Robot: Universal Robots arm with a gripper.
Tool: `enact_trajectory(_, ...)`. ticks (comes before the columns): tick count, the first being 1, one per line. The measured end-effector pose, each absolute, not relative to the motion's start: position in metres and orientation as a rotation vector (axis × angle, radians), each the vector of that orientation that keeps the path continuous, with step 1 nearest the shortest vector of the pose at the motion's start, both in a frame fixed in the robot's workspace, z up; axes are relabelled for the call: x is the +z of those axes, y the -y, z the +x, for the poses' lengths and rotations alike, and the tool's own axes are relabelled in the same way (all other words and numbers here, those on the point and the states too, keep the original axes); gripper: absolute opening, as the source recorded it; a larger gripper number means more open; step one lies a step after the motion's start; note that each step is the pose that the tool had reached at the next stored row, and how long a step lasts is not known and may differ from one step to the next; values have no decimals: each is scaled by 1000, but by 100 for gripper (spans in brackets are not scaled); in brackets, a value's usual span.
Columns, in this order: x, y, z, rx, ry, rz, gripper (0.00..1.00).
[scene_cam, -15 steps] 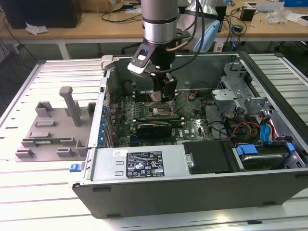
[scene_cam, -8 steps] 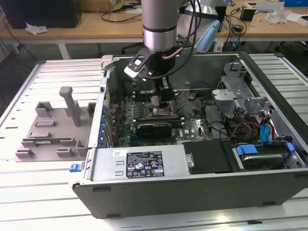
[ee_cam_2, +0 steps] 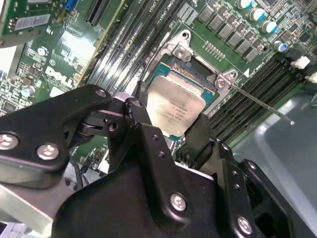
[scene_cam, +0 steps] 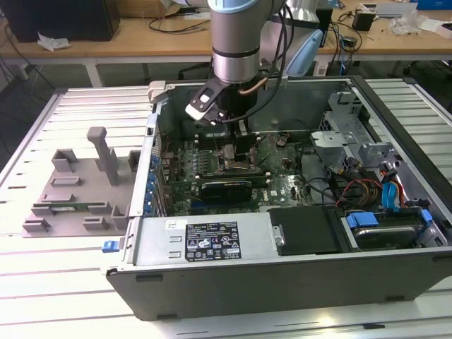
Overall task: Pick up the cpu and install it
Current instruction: 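Place the cpu into insertion slot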
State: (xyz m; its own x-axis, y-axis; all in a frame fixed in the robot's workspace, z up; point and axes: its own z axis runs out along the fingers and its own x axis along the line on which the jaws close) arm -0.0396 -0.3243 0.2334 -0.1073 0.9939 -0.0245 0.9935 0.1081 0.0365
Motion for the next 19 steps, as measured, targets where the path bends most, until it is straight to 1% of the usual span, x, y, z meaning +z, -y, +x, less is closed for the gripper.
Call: enact_trajectory(19,221,324,-40,15,-2251,2129,55)
